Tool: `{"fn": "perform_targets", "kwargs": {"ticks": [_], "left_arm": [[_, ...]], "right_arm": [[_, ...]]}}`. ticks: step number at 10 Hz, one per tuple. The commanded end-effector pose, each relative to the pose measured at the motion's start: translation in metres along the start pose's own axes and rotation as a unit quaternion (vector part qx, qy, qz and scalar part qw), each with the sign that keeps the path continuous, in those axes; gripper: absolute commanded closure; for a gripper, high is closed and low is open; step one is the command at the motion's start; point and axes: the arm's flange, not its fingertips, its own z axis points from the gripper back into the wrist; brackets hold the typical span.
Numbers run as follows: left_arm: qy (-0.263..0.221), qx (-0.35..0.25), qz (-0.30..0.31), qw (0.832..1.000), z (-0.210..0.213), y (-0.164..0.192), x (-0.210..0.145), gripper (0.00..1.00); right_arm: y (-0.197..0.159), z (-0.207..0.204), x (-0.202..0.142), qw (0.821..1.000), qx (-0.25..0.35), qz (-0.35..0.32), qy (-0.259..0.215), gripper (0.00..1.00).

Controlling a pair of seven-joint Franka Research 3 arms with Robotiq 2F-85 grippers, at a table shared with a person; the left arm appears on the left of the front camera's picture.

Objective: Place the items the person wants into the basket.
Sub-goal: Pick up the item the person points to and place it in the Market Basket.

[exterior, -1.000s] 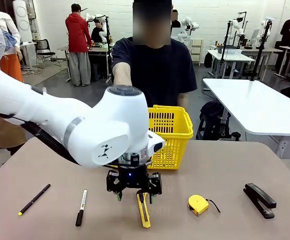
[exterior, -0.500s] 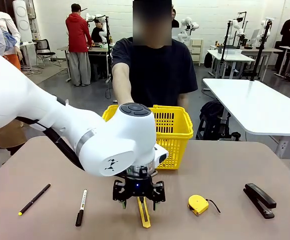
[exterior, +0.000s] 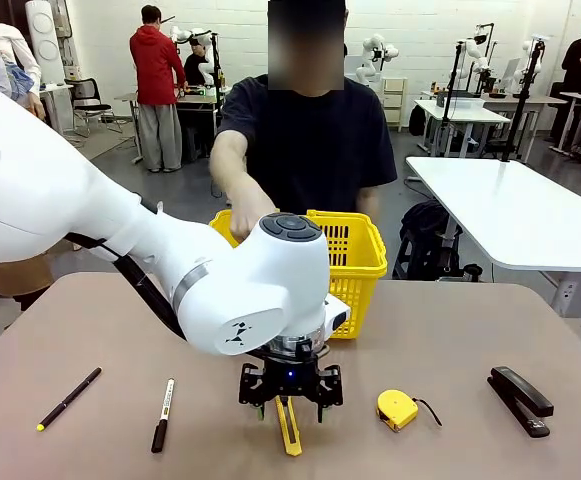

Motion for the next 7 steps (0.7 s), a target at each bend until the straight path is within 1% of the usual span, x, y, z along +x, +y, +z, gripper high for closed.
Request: {"fn": "perform_targets", "kwargs": {"ticks": [1,3,7], "left_arm": [[-0.012,0.012,0.024,1.000,-0.012,-0.007,0.005,0.00],[-0.006,0.015,0.031,0.999,-0.021,-0.003,0.010,0.00],[-0.007,0.015,0.032,0.999,-0.023,-0.003,0.012,0.00]], "right_arm": [[-0.001,-0.001,-0.001,1.000,0.010,0.005,-0.003,0.00],[-0.001,-0.001,-0.001,1.000,0.010,0.005,-0.003,0.00],[-0.001,-0.001,-0.001,1.000,0.010,0.005,-0.003,0.00]]}}
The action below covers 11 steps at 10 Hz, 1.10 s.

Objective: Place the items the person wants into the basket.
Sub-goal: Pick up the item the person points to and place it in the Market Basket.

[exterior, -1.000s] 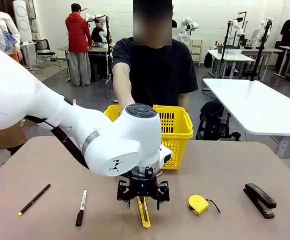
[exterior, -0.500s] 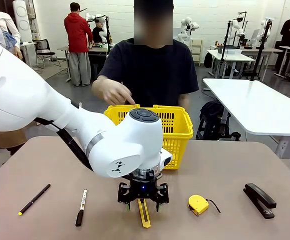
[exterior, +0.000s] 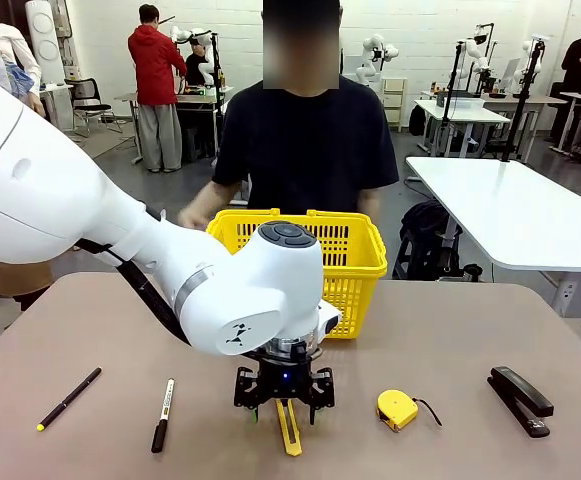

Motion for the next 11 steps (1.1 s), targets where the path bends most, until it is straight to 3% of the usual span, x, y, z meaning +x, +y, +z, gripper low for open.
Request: {"fn": "perform_targets", "kwargs": {"ticks": [1,2,3,4,5,7,8,9,11], "left_arm": [[-0.022,0.008,0.015,1.000,-0.0042,-0.0101,-0.0004,0.00],[-0.025,0.011,-0.009,1.000,-0.0038,-0.0082,0.0000,0.33],[-0.022,0.021,-0.005,1.000,-0.0058,-0.0088,-0.0003,0.53],[-0.018,0.021,-0.008,1.000,-0.0064,-0.0095,-0.0002,0.87],[-0.015,0.020,-0.010,1.000,-0.0066,-0.0098,-0.0003,1.00],[-0.007,0.021,-0.010,1.000,-0.0071,-0.0099,-0.0007,1.00],[-0.006,0.021,-0.010,1.000,-0.0074,-0.0098,-0.0006,0.89],[-0.006,0.021,-0.010,1.000,-0.0070,-0.0096,-0.0007,0.98],[-0.005,0.020,-0.011,1.000,-0.0067,-0.0089,-0.0009,1.00]], "right_arm": [[-0.0012,-0.0013,-0.0011,1.000,0.010,0.005,-0.003,0.00],[-0.0012,-0.0013,-0.0011,1.000,0.010,0.005,-0.003,0.00],[-0.0012,-0.0013,-0.0011,1.000,0.010,0.005,-0.003,0.00],[-0.0012,-0.0013,-0.0011,1.000,0.010,0.005,-0.003,0.00],[-0.0012,-0.0013,-0.0011,1.000,0.010,0.005,-0.003,0.00],[-0.0012,-0.0013,-0.0011,1.000,0.010,0.005,-0.003,0.00],[-0.0012,-0.0013,-0.0011,1.000,0.010,0.005,-0.003,0.00],[-0.0012,-0.0013,-0.0011,1.000,0.010,0.005,-0.003,0.00],[-0.0012,-0.0013,-0.0011,1.000,0.010,0.005,-0.003,0.00]]}}
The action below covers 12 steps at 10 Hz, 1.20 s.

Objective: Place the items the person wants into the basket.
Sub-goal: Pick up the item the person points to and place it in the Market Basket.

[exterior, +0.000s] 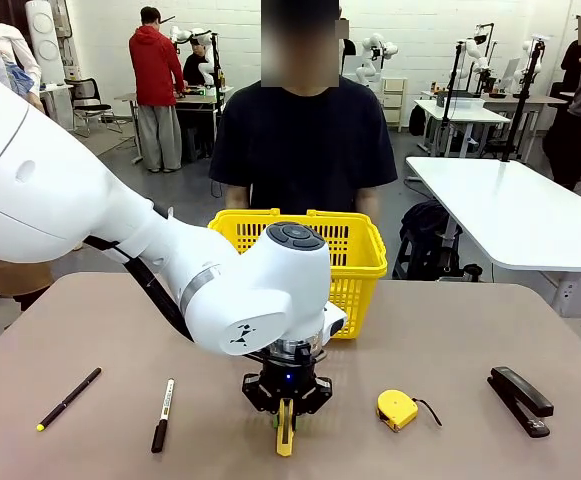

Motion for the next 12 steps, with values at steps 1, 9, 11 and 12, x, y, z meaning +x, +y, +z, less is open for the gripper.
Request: {"fn": "perform_targets", "kwargs": {"ticks": [1,9,11,12], "left_arm": [[0.004,0.009,0.007,1.000,-0.006,-0.003,0.001,1.00],[-0.011,0.006,-0.118,0.993,0.283,-0.001,-0.034,1.00],[-0.022,-0.007,-0.121,0.992,0.298,-0.004,-0.041,1.00],[-0.018,0.001,-0.119,0.993,0.306,0.005,-0.047,1.00]], "right_arm": [[-0.001,-0.001,-0.001,1.000,0.010,0.005,-0.003,0.00],[-0.001,-0.001,-0.001,1.000,0.010,0.005,-0.003,0.00],[-0.001,-0.001,-0.001,1.000,0.010,0.005,-0.003,0.00],[-0.001,-0.001,-0.001,1.000,0.010,0.005,-0.003,0.00]]}}
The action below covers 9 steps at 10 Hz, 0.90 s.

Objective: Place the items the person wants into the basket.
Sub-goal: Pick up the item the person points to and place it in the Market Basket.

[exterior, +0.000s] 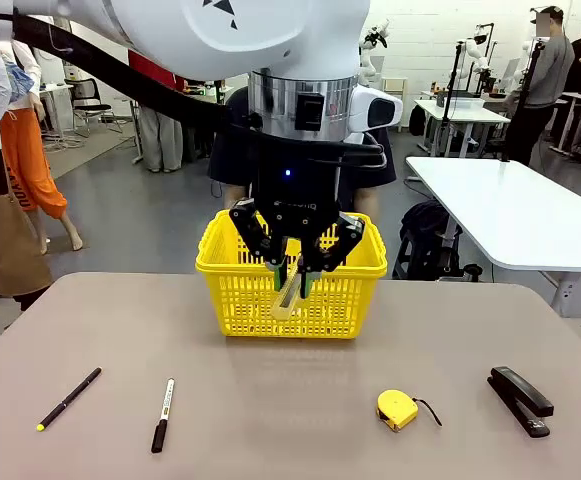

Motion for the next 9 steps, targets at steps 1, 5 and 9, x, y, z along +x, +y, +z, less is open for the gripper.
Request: {"fn": "perform_targets", "kwargs": {"ticks": [1,5,9], "left_arm": [[0.003,0.002,0.002,1.000,-0.002,0.004,-0.002,1.00],[0.003,0.002,0.002,1.000,-0.002,0.004,-0.002,1.00],[0.016,0.043,-0.102,0.994,0.027,0.064,0.073,0.74]], "right_arm": [[-0.001,-0.001,-0.001,1.000,0.010,0.006,-0.003,0.00],[-0.001,-0.001,-0.001,1.000,0.010,0.006,-0.003,0.00],[-0.001,-0.001,-0.001,1.000,0.010,0.006,-0.003,0.00]]}}
